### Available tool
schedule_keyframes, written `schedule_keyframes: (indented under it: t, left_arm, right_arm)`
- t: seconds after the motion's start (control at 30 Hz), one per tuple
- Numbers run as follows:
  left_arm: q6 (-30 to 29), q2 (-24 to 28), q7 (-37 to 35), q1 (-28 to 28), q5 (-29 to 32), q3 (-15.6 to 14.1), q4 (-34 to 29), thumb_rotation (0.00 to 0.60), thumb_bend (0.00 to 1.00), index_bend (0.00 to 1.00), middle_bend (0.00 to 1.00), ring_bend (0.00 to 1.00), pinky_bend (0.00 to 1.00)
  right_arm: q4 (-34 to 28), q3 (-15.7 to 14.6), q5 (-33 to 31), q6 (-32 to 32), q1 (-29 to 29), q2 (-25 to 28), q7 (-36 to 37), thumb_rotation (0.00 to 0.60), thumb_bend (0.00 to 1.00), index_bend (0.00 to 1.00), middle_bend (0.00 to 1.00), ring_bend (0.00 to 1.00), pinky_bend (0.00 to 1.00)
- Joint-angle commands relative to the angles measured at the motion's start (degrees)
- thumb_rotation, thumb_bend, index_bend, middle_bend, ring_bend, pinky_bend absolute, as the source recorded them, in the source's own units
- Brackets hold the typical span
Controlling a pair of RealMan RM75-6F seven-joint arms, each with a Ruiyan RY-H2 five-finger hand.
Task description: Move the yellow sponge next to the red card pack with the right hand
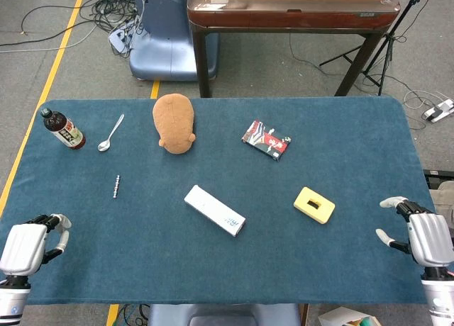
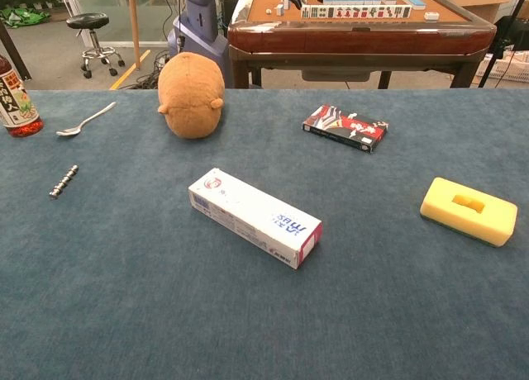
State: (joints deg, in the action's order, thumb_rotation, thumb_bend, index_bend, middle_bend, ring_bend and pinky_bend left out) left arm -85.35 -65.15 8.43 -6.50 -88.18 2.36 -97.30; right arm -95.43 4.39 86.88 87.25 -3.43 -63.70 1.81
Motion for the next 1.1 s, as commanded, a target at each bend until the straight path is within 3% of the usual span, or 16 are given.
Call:
schedule_keyframes:
  t: [0.03,0.27,0.43,0.63,1.1]
  left_arm:
    - [0.2,-0.2,0.0,-0.1,0.0,-0.2,0.2,0.6,0.46,0.5,0.57,0.49,0.63]
    - [0.2,-0.4,-0.5,0.4,0.1,-0.8,0.6,0.6,0.46,0.5,0.57,0.49,0.63]
    - [0.1,-0.7,-0.7,0.7,0.2,-1.1,0.9,0.6,0.46,0.5,0.57,0.49,0.63]
    - [-0.1,-1.2,-0.9,1.0,-0.3,-1.7,1.5,0.6,0.46,0.5,0.57,0.49,0.63]
    - [-0.6,-2.2,-2.1,1.9,-0.7,-2.5,3.3,0.6,0.46,0.5,0.57,0.49,0.63]
  right_arm:
    - [-0.5,-0.1,-0.4,-0.6,-0.2,0.2,-1.1,0.6,0.11,0.41,0.37,0.41,0.55]
    - [-0.7,-0.7,-1.4,-2.5,-0.4,0.2,-1.6,0.6,0.06,0.38,0.33,0.37,0.52]
    - [-1.9,-1.2,-5.6,-7.0,-1.1,1.2,-6.8,0.6,0.0,0.17,0.15,0.17,0.35]
    - [0.0,-0.7,-9.4,-10.4,-2.7,-1.3,-11.8,0.6,0.0,0.05,0.04,0.05,0.26]
    - [11.7,2.8,-12.1,-17.9,-11.0,-13.7,-16.3,0.6,0.0,0.04,0.02,0.03,0.25]
